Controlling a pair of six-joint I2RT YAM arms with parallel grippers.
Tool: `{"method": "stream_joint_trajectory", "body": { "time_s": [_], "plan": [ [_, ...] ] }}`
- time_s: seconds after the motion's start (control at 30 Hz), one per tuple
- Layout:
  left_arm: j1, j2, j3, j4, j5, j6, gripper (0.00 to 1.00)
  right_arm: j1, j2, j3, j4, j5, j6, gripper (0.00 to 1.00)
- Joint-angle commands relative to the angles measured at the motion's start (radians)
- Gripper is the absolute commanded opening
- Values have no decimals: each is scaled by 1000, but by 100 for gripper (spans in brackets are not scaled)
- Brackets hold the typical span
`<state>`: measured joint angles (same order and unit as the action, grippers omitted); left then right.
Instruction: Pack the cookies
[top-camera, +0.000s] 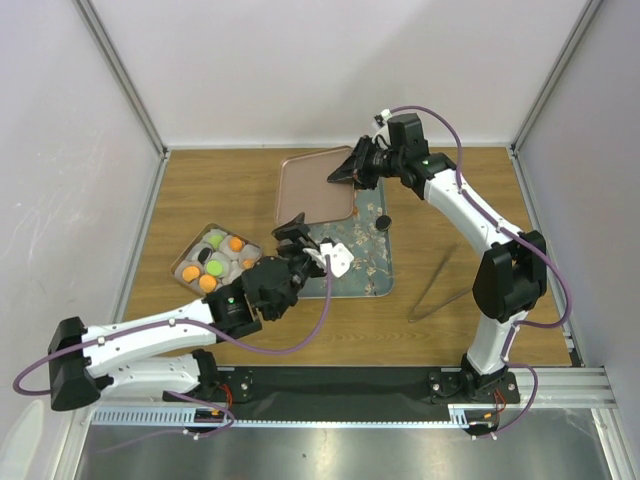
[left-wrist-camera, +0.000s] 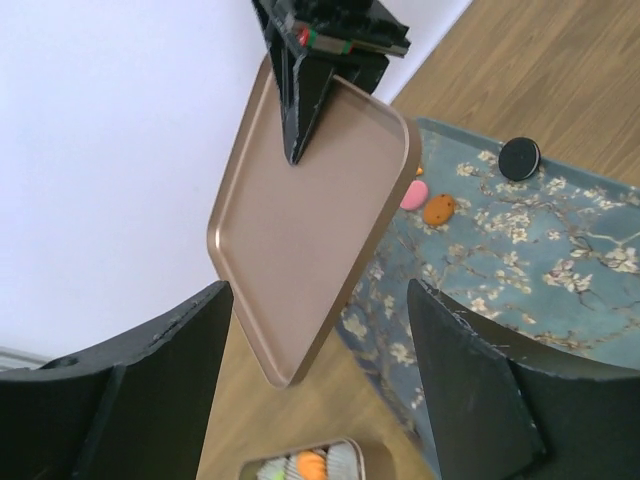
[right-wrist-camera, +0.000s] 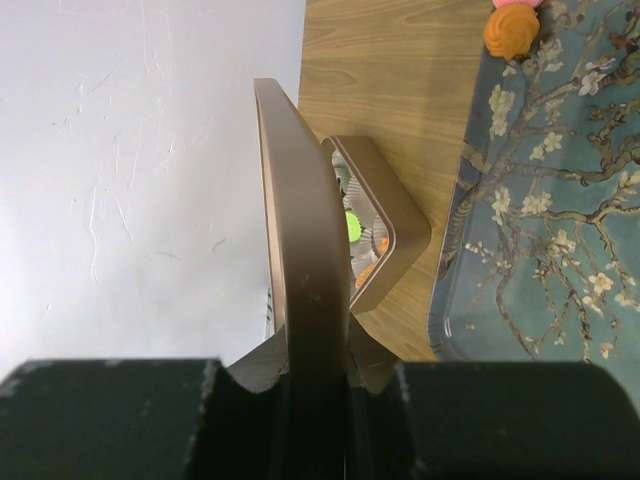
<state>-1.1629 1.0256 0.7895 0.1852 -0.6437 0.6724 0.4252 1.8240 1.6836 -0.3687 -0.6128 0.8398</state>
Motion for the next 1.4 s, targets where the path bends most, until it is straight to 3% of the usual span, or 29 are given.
{"method": "stream_joint_trajectory", "body": {
  "time_s": [0.0, 0.27, 0.6, 0.77, 1.0, 1.17, 1.37],
  "plan": [
    [-3, 31, -21, 123, 39, 127, 77, 6, 1, 64, 2, -4, 30, 14],
    [8, 99, -82, 262, 38, 256, 76, 17, 6, 67, -1, 5, 44, 14],
    [155, 143, -101, 424, 124, 318, 72, 32, 1, 76, -4, 1, 61, 15],
    [172, 174, -98, 419, 161, 331, 70, 32, 3, 77, -4, 2, 65, 15],
    [175, 217, -111, 533, 134, 411, 66, 40, 0, 73, -4, -5, 68, 15],
    [190, 234, -108, 574, 136, 444, 58, 40, -3, 73, -7, -10, 70, 16],
    [203, 245, -78, 568, 145, 434, 41, 40, -2, 79, -7, -18, 70, 17]
  ]
}}
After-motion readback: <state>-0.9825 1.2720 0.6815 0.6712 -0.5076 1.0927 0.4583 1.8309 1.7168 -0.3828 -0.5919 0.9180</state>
